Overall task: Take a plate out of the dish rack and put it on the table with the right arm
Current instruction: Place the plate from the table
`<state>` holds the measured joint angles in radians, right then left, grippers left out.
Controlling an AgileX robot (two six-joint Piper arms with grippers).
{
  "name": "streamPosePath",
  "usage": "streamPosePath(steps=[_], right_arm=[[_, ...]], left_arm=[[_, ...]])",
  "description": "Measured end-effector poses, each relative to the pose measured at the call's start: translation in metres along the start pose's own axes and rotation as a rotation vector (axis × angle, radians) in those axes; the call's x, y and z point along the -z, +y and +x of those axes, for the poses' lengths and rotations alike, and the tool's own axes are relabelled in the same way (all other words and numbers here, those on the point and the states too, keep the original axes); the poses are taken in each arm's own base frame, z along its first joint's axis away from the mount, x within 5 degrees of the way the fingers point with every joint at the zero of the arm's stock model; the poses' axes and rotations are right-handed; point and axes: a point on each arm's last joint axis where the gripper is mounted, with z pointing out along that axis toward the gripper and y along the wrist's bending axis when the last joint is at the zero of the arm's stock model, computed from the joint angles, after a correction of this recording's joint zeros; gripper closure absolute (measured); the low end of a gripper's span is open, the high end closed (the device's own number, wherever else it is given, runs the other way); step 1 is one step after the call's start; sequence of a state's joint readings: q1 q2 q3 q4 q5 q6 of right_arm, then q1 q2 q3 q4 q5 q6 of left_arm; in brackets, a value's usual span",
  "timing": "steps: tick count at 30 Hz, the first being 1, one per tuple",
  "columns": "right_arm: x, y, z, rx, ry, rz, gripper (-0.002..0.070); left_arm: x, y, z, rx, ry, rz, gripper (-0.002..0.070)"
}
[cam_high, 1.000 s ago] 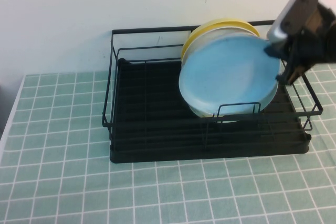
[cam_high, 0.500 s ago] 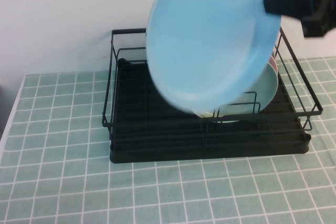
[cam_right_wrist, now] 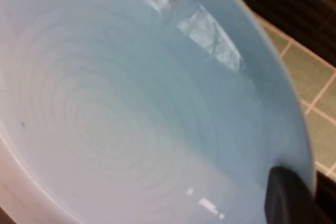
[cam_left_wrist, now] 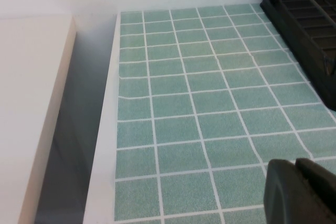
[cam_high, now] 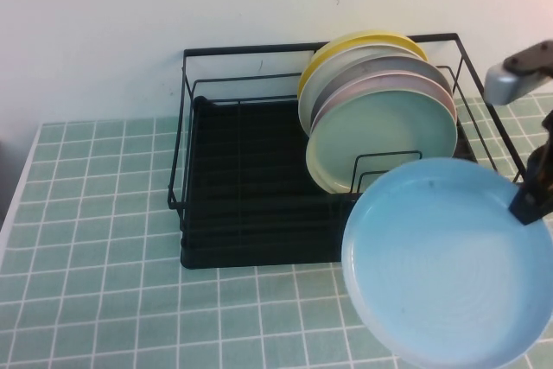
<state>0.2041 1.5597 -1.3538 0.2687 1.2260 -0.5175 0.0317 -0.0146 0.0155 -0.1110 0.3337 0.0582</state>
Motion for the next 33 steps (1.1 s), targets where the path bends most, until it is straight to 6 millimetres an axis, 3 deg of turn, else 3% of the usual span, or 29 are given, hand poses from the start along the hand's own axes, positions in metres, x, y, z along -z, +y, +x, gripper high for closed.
streamPosePath(steps=[8, 13, 19, 26, 33], right_arm=[[-0.072, -0.026, -0.011, -0.074, 0.183, -0.083, 0.0666], [-0.116, -0.023, -0.018, -0.051, 0.275, -0.112, 0.0666], [-0.154, -0.024, -0.021, -0.029, 0.329, -0.104, 0.0666], [-0.165, -0.03, -0.026, -0.037, 0.294, -0.076, 0.065], [-0.163, -0.029, -0.026, -0.079, 0.295, -0.068, 0.0531]], left_arm=[[0.0, 0.0, 0.0, 0.002, 0.0, 0.0, 0.0678], [0.0, 0.0, 0.0, 0.002, 0.0, 0.0, 0.0678], [0.0, 0.0, 0.0, 0.002, 0.0, 0.0, 0.0678], [0.0, 0.0, 0.0, 0.002, 0.0, 0.0, 0.0679], [0.0, 0.0, 0.0, 0.002, 0.0, 0.0, 0.0678]])
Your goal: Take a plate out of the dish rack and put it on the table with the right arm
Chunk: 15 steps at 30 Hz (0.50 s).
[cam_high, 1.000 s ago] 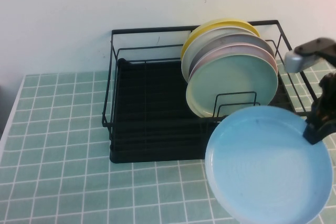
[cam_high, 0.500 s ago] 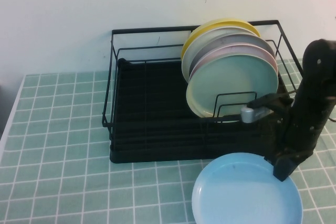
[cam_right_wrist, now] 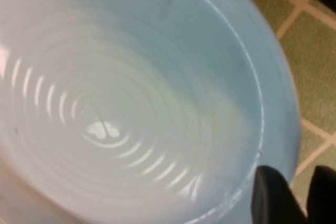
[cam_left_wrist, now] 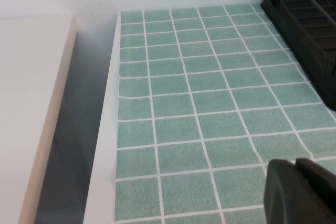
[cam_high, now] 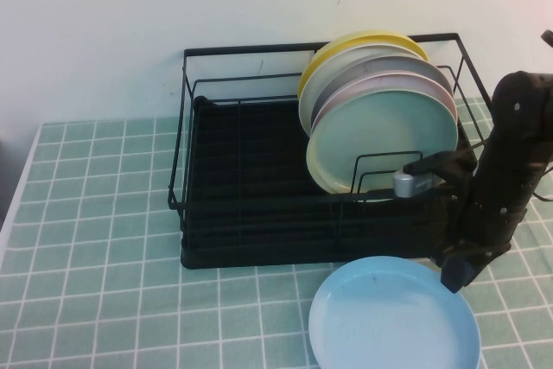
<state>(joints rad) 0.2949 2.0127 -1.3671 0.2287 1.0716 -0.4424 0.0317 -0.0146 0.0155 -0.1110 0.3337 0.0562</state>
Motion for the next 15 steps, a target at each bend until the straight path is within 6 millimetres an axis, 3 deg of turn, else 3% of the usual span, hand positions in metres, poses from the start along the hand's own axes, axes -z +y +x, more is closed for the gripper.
streamPosePath(steps=[6, 12, 15], right_arm=[[0.03, 0.009, 0.009, 0.014, -0.044, 0.023, 0.0478], [0.092, 0.032, 0.03, 0.051, -0.195, 0.077, 0.0478], [0.127, 0.046, 0.048, 0.075, -0.295, 0.115, 0.0524]], left_arm=[[0.0, 0.0, 0.0, -0.002, 0.0, 0.0, 0.0678], [0.0, 0.0, 0.0, -0.002, 0.0, 0.0, 0.0678], [0.0, 0.0, 0.0, -0.002, 0.0, 0.0, 0.0678]])
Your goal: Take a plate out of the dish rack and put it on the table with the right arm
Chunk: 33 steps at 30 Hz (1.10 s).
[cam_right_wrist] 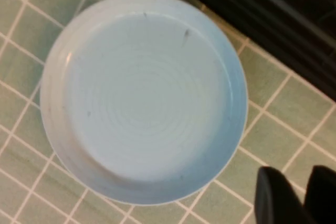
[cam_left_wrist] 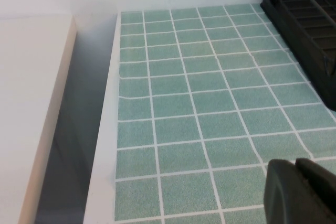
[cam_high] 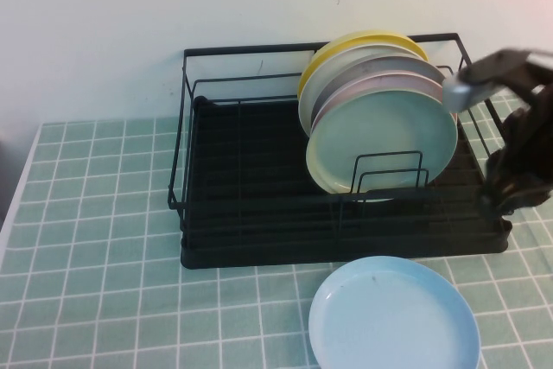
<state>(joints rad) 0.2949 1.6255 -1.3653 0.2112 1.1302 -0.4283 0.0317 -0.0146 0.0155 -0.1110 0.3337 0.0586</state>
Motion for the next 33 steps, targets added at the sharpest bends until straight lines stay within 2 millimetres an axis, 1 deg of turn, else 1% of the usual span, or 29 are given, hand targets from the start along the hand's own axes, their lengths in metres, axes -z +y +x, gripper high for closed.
streamPosePath(steps=[3, 4, 6, 9, 10, 12, 14, 16, 17, 19, 21, 24, 25, 27, 29, 33], right_arm=[[0.042, 0.012, 0.012, 0.032, -0.101, 0.054, 0.0616], [0.053, 0.015, 0.016, 0.041, -0.13, 0.074, 0.0633], [0.081, 0.024, 0.028, 0.068, -0.203, 0.125, 0.0658], [0.117, 0.037, 0.048, 0.11, -0.334, 0.198, 0.0669], [0.125, 0.04, 0.053, 0.117, -0.378, 0.218, 0.0671], [0.14, 0.049, 0.07, 0.129, -0.492, 0.266, 0.0672], [0.147, 0.057, 0.089, 0.129, -0.592, 0.304, 0.0674], [0.146, 0.063, 0.11, 0.115, -0.683, 0.334, 0.0675], [0.14, 0.067, 0.125, 0.107, -0.724, 0.347, 0.0676], [0.128, 0.07, 0.146, 0.094, -0.792, 0.37, 0.0676], [0.109, 0.073, 0.169, 0.087, -0.838, 0.388, 0.0676], [0.082, 0.076, 0.196, 0.081, -0.866, 0.401, 0.0676], [0.077, 0.078, 0.204, 0.079, -0.875, 0.402, 0.0676], [0.063, 0.08, 0.217, 0.073, -0.883, 0.397, 0.0676], [0.05, 0.08, 0.227, 0.062, -0.883, 0.387, 0.0676], [0.031, 0.08, 0.238, 0.052, -0.853, 0.372, 0.0676]], left_arm=[[0.0, 0.0, 0.0, 0.0, 0.0, 0.0, 0.0678], [0.0, 0.0, 0.0, 0.0, 0.0, 0.0, 0.0678], [0.0, 0.0, 0.0, 0.0, 0.0, 0.0, 0.0678], [0.0, 0.0, 0.0, 0.0, 0.0, 0.0, 0.0678], [0.0, 0.0, 0.0, 0.0, 0.0, 0.0, 0.0678], [0.0, 0.0, 0.0, 0.0, 0.0, 0.0, 0.0678], [0.0, 0.0, 0.0, 0.0, 0.0, 0.0, 0.0678], [0.0, 0.0, 0.0, 0.0, 0.0, 0.0, 0.0678], [0.0, 0.0, 0.0, 0.0, 0.0, 0.0, 0.0678], [0.0, 0.0, 0.0, 0.0, 0.0, 0.0, 0.0678], [0.0, 0.0, 0.0, 0.0, 0.0, 0.0, 0.0678], [0.0, 0.0, 0.0, 0.003, 0.0, 0.0, 0.0678], [0.0, 0.0, 0.0, 0.003, 0.0, 0.0, 0.0678], [0.0, 0.0, 0.0, 0.003, 0.0, 0.0, 0.0678], [0.0, 0.0, 0.0, 0.003, 0.0, 0.0, 0.0678], [0.0, 0.0, 0.0, 0.003, 0.0, 0.0, 0.0678]])
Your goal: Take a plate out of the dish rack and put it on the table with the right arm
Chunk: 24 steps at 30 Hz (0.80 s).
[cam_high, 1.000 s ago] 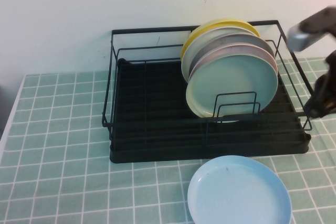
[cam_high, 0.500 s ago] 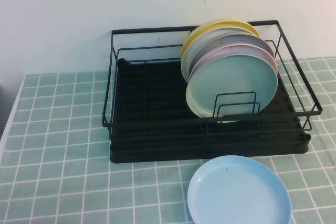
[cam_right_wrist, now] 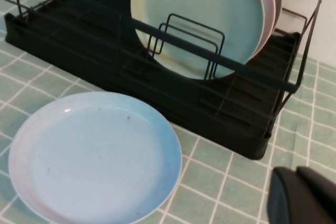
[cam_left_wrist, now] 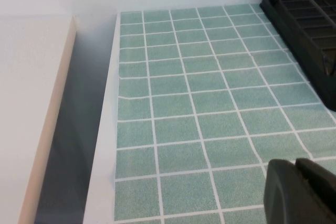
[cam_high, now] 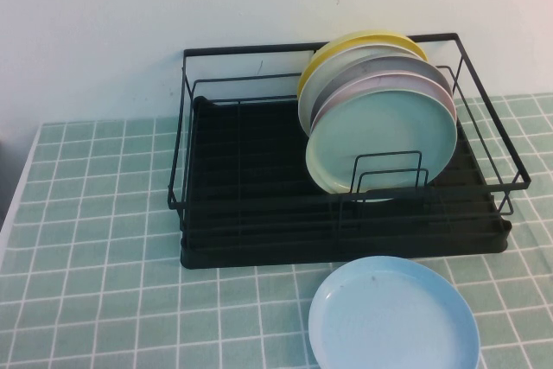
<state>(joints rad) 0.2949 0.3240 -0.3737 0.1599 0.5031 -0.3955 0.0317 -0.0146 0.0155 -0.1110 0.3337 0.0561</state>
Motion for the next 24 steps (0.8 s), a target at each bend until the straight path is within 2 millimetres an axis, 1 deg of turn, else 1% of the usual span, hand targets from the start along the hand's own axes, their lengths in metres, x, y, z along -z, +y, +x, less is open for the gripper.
streamPosePath(steps=[3, 7, 11, 14, 17, 21, 24], right_arm=[[-0.001, 0.0, 0.004, 0.011, 0.015, 0.004, 0.0678], [-0.002, -0.004, 0.004, 0.067, 0.005, 0.053, 0.0678], [-0.006, -0.009, 0.01, 0.033, -0.044, 0.13, 0.0678], [-0.007, -0.014, 0.023, -0.053, -0.066, 0.239, 0.0678], [-0.006, -0.016, 0.044, -0.132, -0.056, 0.341, 0.0678], [-0.004, -0.013, 0.068, -0.176, -0.066, 0.436, 0.0678], [-0.007, -0.01, 0.085, -0.193, -0.065, 0.484, 0.0678]], left_arm=[[0.0, 0.0, 0.0, 0.0, 0.0, 0.0, 0.0678], [0.0, 0.0, 0.0, 0.0, 0.0, 0.0, 0.0678], [0.0, 0.0, 0.0, 0.0, 0.0, 0.0, 0.0678], [0.0, 0.0, 0.0, 0.0, 0.0, 0.0, 0.0678], [0.0, 0.0, 0.0, 0.0, 0.0, 0.0, 0.0678], [0.0, 0.0, 0.0, 0.0, 0.0, 0.0, 0.0678], [0.0, 0.0, 0.0, -0.002, 0.0, 0.0, 0.0678]])
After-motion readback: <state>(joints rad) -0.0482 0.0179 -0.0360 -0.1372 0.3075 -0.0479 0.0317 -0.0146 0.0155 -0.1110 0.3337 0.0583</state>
